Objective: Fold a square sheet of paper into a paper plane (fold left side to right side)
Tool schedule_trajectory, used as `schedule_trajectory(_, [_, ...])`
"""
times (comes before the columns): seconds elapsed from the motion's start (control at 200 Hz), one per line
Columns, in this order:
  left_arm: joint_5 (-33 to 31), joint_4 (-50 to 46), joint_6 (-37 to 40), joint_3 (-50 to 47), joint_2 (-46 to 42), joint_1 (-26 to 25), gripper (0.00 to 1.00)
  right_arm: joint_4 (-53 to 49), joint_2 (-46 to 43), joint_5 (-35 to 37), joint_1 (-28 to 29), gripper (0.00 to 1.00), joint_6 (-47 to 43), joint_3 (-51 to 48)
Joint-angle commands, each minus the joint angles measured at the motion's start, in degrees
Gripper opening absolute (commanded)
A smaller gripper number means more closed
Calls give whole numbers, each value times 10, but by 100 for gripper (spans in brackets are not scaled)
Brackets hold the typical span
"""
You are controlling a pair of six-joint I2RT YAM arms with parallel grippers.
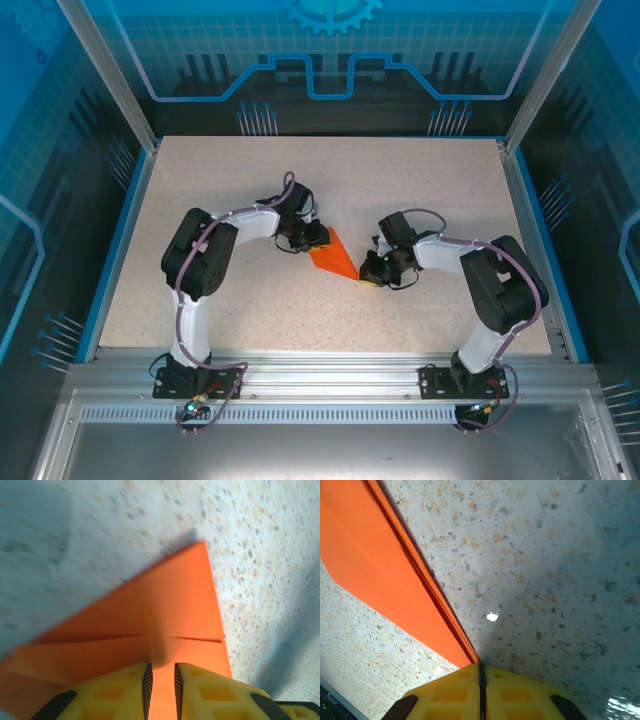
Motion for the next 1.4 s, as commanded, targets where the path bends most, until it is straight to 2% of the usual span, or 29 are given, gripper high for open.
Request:
schedule_trajectory(0.0, [-16,-6,23,-18,14,32,25,-113,35,56,-10,9,-10,-27])
schedule_trajectory(0.315, [-12,-29,36,10,13,74,27,-90,25,33,-9,10,-20,-30])
schedule_trajectory(0.475, [-10,-36,37,6,-24,85,30,-74,-8,6,-8,13,-49,-21])
schedule_trajectory(0.63, [-14,-29,31,-34,-93,92,38,-100,-80,34,-8,28,-93,-6])
schedule_trajectory(0.745, [-5,-2,4,-87,-152,92,45,-116,-120,49,-11,46,-148,11])
schedule_trajectory(0.85, [19,53,-40,-143,-198,86,51,-114,-114,30,-12,62,-211,41])
schedule_trajectory(0.92, [24,69,-55,-165,-215,73,53,-102,-89,7,-12,67,-252,67])
schedule_trajectory(1.04, [22,92,-79,-180,-213,43,56,-85,-21,-23,-13,67,-294,127])
schedule_trajectory(1.18, [24,124,-108,-177,-180,13,56,-79,47,-35,-18,65,-290,176])
schedule_trajectory(1.395, [23,127,-118,-142,-125,-8,57,-67,35,-24,-20,64,-276,159])
